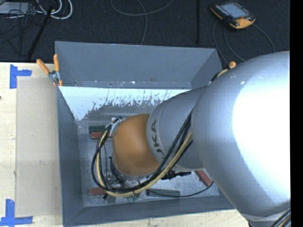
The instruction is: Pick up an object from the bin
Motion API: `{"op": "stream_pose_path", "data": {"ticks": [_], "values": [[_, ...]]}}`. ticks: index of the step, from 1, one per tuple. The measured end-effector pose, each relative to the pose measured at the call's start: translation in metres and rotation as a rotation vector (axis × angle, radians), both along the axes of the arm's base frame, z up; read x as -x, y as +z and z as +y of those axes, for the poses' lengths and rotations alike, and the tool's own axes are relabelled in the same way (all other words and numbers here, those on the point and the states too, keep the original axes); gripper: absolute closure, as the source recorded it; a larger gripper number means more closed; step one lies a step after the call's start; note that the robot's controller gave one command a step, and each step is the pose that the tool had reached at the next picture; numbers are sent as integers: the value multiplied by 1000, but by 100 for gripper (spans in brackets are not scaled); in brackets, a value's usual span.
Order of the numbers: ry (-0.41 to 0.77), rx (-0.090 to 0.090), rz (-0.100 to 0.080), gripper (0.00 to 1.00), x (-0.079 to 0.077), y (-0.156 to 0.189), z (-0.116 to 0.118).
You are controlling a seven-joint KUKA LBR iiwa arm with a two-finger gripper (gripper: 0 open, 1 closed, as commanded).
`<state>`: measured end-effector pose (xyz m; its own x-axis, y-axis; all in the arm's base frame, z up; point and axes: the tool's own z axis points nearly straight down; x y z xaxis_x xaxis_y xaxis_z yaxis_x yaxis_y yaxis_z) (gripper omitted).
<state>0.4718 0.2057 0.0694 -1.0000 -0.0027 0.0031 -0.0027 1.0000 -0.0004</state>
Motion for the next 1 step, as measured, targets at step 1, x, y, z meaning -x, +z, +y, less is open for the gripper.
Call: {"op": "stream_pose_path", "data": {"ticks": [1], "values": [[0,0,0,100,0,0,0]]}}
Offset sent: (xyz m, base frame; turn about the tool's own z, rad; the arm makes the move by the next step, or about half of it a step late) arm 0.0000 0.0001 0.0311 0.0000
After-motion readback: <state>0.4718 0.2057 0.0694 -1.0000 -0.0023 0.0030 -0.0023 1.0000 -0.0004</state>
